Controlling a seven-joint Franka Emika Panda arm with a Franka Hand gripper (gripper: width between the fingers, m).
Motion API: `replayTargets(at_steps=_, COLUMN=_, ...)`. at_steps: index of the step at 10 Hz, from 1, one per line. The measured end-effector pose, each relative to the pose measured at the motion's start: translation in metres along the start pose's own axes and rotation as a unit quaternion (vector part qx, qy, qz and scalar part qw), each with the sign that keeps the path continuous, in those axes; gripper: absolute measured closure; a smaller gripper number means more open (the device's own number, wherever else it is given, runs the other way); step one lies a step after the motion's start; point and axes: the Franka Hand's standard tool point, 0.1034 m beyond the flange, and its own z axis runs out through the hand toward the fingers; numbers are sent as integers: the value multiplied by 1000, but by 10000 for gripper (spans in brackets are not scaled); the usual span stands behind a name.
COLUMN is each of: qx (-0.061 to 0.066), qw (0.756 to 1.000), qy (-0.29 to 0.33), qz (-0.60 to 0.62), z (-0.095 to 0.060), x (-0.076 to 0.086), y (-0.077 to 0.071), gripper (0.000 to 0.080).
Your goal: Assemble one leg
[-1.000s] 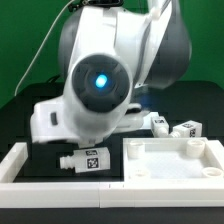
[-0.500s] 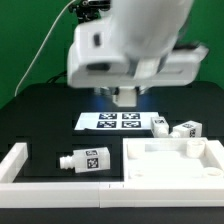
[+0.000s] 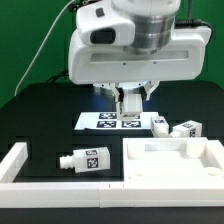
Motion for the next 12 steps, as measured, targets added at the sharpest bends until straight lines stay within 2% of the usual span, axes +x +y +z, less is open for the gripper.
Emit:
replayTargets(at_steps=1, qx=8, qw=999, qy=35, qz=3, z=-14, x=14, y=-26, gripper=515)
replayTargets(at_steps=2, qx=10, qw=995, qy=98, qz=1, z=-31, x=37, y=-44, gripper=515)
replayTargets(at_steps=3, qx=11, qw=989, qy=147, qz=2, z=-46, x=51, y=-53, gripper=515)
replayTargets(at_steps=4, qx=11, qw=981, qy=193, qz=4, z=-52, x=55, y=-51, gripper=515)
replayTargets(at_steps=7, qx=11, qw=953, qy=302, qz=4, z=-48, x=61, y=-52, gripper=515)
replayTargets(at_steps=8, qx=13, qw=942, qy=334, qz=4, z=-47, x=63, y=-55, gripper=515)
replayTargets(at_steps=9, qx=19, qw=921, qy=389, qz=4, z=-41, x=64, y=-69, gripper=515)
replayTargets(at_steps=10, qx=25, qw=912, qy=410, qz=4, z=-34, x=63, y=-76, gripper=515)
replayTargets(at_steps=11, qx=24, qw=893, qy=449, qz=2, z=-35, x=68, y=-75, gripper=515)
replayTargets(at_steps=12, qx=25, qw=881, qy=473, qz=4, z=-30, x=71, y=-77, gripper=515)
